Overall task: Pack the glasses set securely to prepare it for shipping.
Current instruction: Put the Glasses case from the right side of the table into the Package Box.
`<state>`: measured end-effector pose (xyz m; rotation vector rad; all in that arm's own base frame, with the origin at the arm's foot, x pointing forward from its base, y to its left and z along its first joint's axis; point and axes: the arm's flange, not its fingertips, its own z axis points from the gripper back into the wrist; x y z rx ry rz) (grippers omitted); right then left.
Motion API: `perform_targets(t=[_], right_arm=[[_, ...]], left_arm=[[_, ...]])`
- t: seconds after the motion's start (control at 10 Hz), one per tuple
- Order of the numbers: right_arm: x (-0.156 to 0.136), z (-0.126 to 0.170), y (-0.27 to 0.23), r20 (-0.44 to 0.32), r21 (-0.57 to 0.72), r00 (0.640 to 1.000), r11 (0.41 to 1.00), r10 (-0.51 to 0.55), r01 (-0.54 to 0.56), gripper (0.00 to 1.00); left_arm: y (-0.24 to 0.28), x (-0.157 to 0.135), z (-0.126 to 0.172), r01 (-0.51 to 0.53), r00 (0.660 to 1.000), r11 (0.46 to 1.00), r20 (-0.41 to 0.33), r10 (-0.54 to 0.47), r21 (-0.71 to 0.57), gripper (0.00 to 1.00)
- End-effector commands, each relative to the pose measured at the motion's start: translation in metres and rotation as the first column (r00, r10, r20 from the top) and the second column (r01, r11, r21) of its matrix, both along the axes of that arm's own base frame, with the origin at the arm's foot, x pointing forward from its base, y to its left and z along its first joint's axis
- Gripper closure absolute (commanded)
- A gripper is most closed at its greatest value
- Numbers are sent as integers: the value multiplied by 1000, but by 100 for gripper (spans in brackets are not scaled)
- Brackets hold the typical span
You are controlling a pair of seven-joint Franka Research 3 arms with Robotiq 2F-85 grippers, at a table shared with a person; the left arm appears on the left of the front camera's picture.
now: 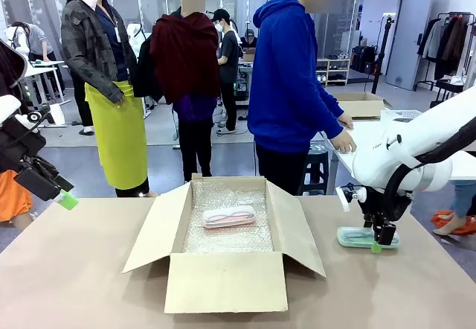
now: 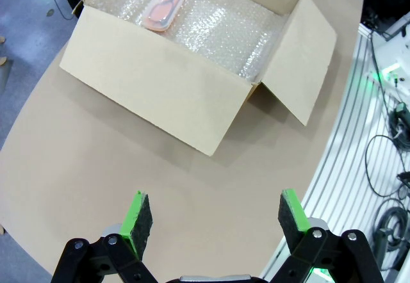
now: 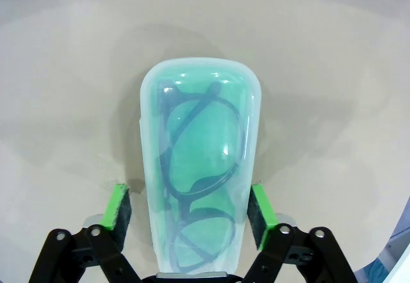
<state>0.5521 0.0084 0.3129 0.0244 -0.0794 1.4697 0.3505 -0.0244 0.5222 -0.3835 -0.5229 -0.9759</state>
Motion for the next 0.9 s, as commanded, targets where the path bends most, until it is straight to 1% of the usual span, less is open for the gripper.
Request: perform_targets(t=[0.0, 0.1, 0.2, 0.3, 0.4, 0.5, 0.6, 0.7, 0.8], right_arm=[[-4, -1, 3, 25, 17, 1000, 1000, -10, 9, 31], [-5, 1, 2, 22, 14, 1000, 1000, -13, 12, 44], [-8, 4, 1, 23, 14, 1000, 1000, -13, 13, 51], [-11, 11, 0, 14, 24, 1000, 1000, -2, 2, 64], [-17, 30, 1, 21, 24, 1000, 1000, -4, 4, 57], [-26, 60, 2, 22, 13, 1000, 1000, -5, 4, 57], [-32, 91, 8, 6, -5, 1000, 1000, -12, 12, 57], [-34, 118, 17, -34, -2, 999, 999, -37, 37, 57], [-38, 139, 25, -14, -31, 998, 997, -69, 69, 57]], left_arm=[[3, 0, 2, 29, 1000, 999, 3, -28, -25, 0], [3, 0, 2, 29, 1000, 999, 3, -28, -25, 0], [3, 0, 2, 29, 1000, 999, 3, -28, -25, 0], [3, 0, 2, 29, 1000, 999, 3, -28, -25, 0], [3, 0, 2, 29, 1000, 999, 3, -28, -25, 0], [3, 0, 2, 29, 1000, 999, 3, -28, -25, 0], [3, 0, 2, 29, 1000, 999, 3, -28, -25, 0], [3, 0, 2, 29, 1000, 999, 3, -28, -25, 0], [3, 0, 2, 29, 1000, 999, 3, -28, -25, 0]])
